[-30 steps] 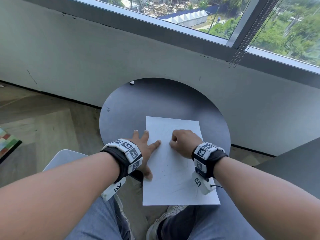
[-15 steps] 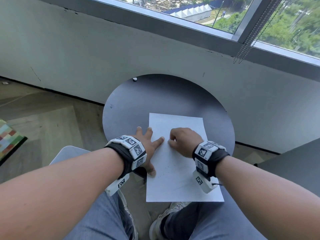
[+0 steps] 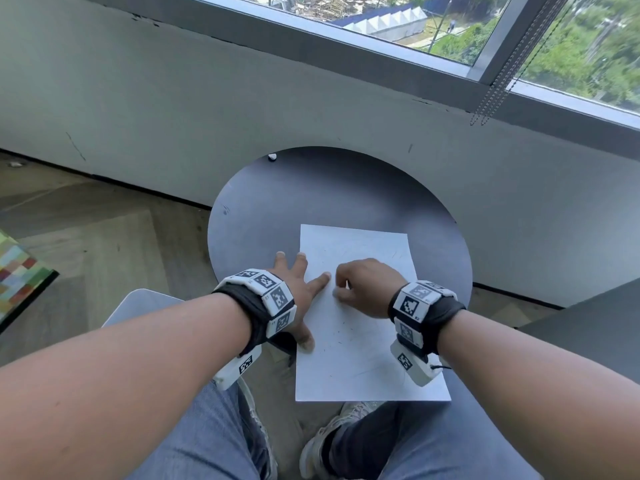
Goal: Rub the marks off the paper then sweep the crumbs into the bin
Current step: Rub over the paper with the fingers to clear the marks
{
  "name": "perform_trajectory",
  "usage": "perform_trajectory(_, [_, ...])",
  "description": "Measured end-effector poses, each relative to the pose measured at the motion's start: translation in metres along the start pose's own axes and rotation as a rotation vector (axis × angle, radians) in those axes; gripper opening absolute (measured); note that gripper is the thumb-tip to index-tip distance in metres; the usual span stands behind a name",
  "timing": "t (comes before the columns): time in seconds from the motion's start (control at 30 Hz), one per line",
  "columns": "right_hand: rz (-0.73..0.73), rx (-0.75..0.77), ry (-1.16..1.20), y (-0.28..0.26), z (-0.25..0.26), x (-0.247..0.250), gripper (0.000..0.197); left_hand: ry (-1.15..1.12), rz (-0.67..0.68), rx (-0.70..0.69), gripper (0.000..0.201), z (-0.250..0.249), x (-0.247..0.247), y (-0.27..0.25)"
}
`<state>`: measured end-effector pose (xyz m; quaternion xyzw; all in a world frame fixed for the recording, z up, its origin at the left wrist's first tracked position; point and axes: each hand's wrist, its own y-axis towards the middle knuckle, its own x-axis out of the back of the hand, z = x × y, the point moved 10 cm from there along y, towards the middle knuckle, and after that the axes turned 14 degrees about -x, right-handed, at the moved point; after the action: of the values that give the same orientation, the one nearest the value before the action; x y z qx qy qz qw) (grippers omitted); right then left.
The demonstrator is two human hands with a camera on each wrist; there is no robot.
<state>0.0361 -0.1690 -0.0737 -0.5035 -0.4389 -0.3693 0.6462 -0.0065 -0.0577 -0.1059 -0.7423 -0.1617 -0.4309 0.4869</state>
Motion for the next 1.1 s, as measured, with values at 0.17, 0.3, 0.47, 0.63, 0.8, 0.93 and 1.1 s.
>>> perform_trajectory(0.17, [-0.059,-0.252,0.069,0.021,-0.055,0.020,0.014,-0.020,0.026,0.011,0.130,-0.001,0.000,-0.003])
perform_trajectory(0.3, [-0.117,-0.106,-0.041,0.000,-0.023,0.014,0.016,-0.021,0.027,0.010,0.129,-0.003,0.002,-0.002])
perform_trajectory(0.47, [-0.022,0.120,-0.066,-0.038,0.014,-0.011,0.016,-0.025,0.023,0.014,0.130,-0.003,0.000,-0.002])
perform_trajectory(0.63, [-0.005,-0.074,0.036,-0.005,-0.028,0.003,0.013,-0.011,0.019,0.014,0.126,-0.004,0.002,-0.002])
perform_trajectory(0.8, [-0.072,-0.168,-0.022,0.007,-0.043,0.014,0.015,-0.015,0.027,0.011,0.125,-0.004,0.002,-0.001])
perform_trajectory(0.93, [-0.044,-0.007,-0.051,-0.028,-0.006,-0.003,0.016,-0.017,0.030,0.014,0.126,-0.003,0.001,-0.002])
perform_trajectory(1.1, [0.044,0.109,-0.072,-0.051,0.018,-0.018,0.014,-0.020,0.037,0.025,0.128,-0.004,0.001,-0.002])
